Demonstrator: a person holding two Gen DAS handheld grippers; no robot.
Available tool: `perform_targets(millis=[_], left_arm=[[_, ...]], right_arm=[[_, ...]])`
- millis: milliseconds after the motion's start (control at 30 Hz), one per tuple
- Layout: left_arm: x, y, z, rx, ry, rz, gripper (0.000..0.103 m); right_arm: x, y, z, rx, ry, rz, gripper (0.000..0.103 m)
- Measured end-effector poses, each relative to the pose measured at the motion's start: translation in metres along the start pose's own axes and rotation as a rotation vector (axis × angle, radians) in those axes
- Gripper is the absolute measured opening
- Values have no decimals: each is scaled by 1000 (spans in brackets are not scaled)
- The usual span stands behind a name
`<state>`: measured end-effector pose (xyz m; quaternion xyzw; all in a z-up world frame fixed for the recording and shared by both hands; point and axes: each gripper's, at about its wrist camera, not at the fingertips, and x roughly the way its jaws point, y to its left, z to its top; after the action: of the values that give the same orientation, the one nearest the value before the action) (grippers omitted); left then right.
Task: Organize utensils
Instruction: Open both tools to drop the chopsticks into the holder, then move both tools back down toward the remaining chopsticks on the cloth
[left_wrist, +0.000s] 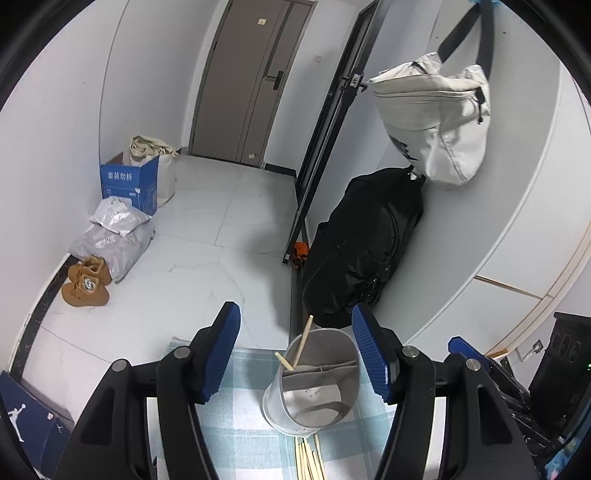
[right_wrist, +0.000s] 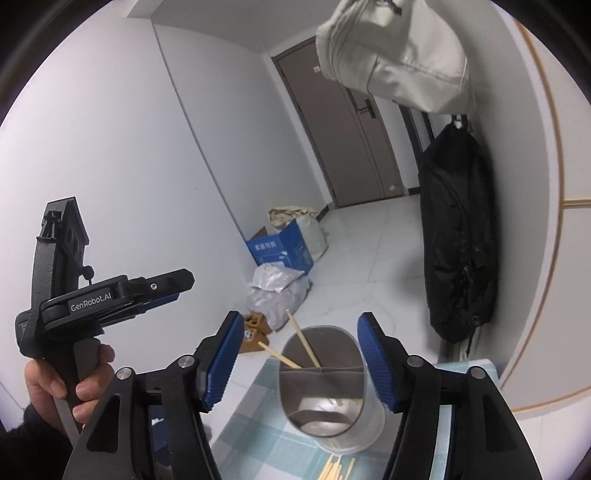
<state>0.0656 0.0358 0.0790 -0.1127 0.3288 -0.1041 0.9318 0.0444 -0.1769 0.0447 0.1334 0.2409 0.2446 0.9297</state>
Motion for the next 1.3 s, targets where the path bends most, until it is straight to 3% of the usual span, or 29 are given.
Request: perform_targets(millis=[100, 300, 500, 767, 1033, 1300], left_arm=[[-10, -4, -1, 8, -8, 12, 69], [-26, -10, -9, 25, -27, 25, 70], [-34, -18, -23, 44, -17, 32, 79], [-34, -18, -55, 70, -3, 59, 79], [-14, -8, -98, 76, 43, 104, 79], [26, 6, -138, 43, 135, 110, 79]], right_arm=[[-13, 3, -1, 8, -11, 1, 68], [-33, 9, -10, 3, -26, -7, 69], [-46, 11, -22, 20, -20, -12, 74], [-59, 10, -50, 24, -5, -41, 84], [-49, 1, -91, 15, 75, -105, 85], [-18, -20, -136, 35, 238, -169, 84]])
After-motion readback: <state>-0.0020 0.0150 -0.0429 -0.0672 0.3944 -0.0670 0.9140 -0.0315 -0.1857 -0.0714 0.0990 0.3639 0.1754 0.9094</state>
